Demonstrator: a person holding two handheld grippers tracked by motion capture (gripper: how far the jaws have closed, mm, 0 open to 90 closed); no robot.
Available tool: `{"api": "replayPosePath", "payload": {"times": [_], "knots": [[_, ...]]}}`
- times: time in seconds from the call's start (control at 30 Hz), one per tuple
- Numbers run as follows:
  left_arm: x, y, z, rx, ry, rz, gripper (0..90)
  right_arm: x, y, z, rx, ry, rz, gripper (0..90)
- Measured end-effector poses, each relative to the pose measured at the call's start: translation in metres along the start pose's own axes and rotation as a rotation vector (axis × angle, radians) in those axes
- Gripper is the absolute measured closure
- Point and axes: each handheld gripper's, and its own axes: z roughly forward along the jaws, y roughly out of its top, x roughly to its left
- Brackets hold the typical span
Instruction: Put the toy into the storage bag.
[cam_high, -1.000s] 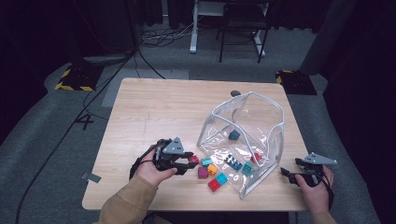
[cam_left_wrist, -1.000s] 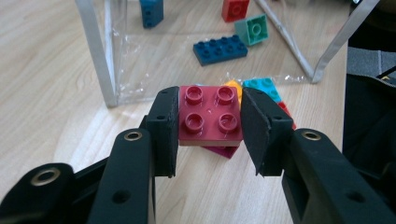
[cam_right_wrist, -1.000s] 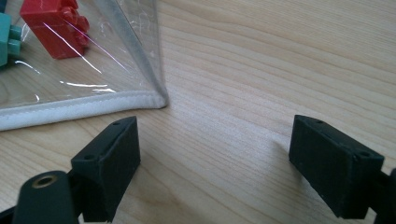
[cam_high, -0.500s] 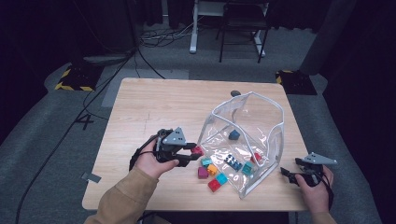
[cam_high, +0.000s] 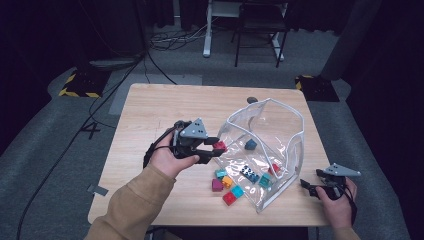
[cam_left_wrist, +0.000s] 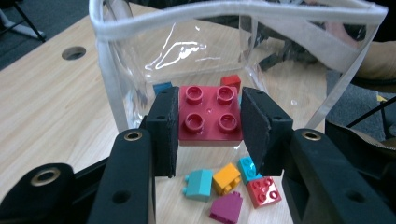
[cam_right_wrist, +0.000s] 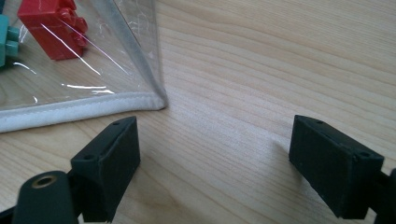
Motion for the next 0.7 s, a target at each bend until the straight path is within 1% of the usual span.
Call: {"api": "replayPosePath", "payload": {"times": [0.03,0.07,0.1,0.13,0.2,0.3,0.37,0.4,0.43,0.47,0.5,0.53,0.57,0.6,0.63,0.67,0.7], "knots": [[0.0,0.0,0.0,0.0,0.0,0.0,59.0,0.0,0.0,0.0,0.0,0.0,0.0,16.4],[0.001,0.004,-0.001,-0.001,-0.001,0.003,59.0,0.0,0.0,0.0,-0.001,-0.003,-0.002,16.4],[0.002,0.01,-0.002,-0.008,-0.006,-0.003,59.0,0.0,0.0,0.0,0.0,-0.003,0.003,16.4],[0.002,0.01,-0.002,-0.008,-0.006,-0.003,59.0,0.0,0.0,0.0,0.0,-0.003,0.003,16.4],[0.003,0.02,-0.003,-0.015,-0.014,-0.006,59.0,0.001,0.0,0.001,0.0,-0.005,0.004,16.4],[0.005,0.029,-0.003,-0.019,-0.018,-0.004,59.0,0.002,0.001,0.001,-0.002,-0.011,0.006,16.3],[0.006,0.036,-0.004,-0.028,-0.02,-0.003,59.0,0.002,0.001,0.001,-0.002,-0.011,0.007,16.3],[0.007,0.042,-0.005,-0.045,-0.023,-0.006,59.0,0.001,0.001,0.001,-0.002,-0.011,0.007,16.3],[0.007,0.042,-0.005,-0.045,-0.023,-0.006,59.0,0.001,0.001,0.001,-0.002,-0.011,0.007,16.3],[0.008,0.049,-0.005,-0.058,-0.021,-0.01,59.0,0.001,0.001,0.001,-0.001,-0.011,0.007,16.3],[0.008,0.049,-0.005,-0.058,-0.021,-0.01,59.0,0.001,0.001,0.001,-0.001,-0.011,0.007,16.3],[0.01,0.056,-0.006,-0.066,-0.015,-0.013,59.0,0.001,0.001,0.001,-0.001,-0.011,0.007,16.3],[0.01,0.059,-0.005,-0.071,-0.014,-0.014,59.0,0.002,0.001,0.001,-0.002,-0.011,0.006,16.3],[0.01,0.059,-0.005,-0.071,-0.014,-0.014,59.0,0.002,0.001,0.001,-0.002,-0.011,0.006,16.3],[0.01,0.063,-0.005,-0.075,-0.014,-0.012,59.0,0.002,0.001,0.001,-0.002,-0.011,0.006,16.3],[0.011,0.071,-0.004,-0.085,-0.017,-0.011,59.0,0.002,0.001,0.001,-0.002,-0.011,0.006,16.3],[0.011,0.071,-0.004,-0.085,-0.017,-0.011,59.0,0.002,0.001,0.001,-0.002,-0.011,0.006,16.3]]}}
